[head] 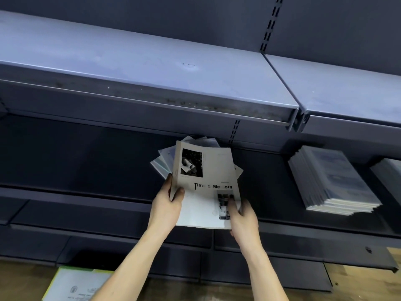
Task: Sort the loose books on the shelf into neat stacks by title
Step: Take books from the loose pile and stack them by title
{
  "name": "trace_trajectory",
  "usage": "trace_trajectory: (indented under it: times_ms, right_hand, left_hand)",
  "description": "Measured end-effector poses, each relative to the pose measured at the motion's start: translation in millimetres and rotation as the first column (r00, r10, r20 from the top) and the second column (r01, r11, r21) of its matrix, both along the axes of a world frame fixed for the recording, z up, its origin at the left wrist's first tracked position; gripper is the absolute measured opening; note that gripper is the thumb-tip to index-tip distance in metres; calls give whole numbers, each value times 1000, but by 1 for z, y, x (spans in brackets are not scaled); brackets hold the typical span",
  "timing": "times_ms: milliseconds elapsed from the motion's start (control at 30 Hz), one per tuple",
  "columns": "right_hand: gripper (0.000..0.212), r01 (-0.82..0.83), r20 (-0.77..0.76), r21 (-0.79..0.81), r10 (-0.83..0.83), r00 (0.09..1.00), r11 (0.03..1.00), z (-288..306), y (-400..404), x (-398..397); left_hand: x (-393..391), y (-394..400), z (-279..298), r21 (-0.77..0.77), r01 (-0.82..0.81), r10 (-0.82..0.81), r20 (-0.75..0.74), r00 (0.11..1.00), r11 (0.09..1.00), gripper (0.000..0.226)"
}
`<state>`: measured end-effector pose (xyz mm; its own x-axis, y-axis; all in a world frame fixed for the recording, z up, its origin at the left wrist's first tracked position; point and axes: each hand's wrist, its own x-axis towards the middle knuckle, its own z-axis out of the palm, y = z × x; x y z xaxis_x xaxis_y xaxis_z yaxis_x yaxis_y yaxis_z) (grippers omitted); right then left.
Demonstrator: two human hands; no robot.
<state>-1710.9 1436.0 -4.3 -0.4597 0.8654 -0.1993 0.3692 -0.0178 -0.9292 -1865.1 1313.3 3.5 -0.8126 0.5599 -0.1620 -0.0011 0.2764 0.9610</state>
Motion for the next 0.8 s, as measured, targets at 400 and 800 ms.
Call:
trace_trajectory:
  times_ms: [400, 800]
  right_hand:
    - [15, 175, -144, 2, -173, 974, 985, 19, -10, 18]
    - [16, 421, -140, 30, -413, 900, 907, 12, -30, 76]
  left_hand:
    - [12, 5, 27, -44, 133, -136, -68, 988, 990, 57]
    - [53, 26, 23, 124, 356, -342, -122, 932, 926, 50]
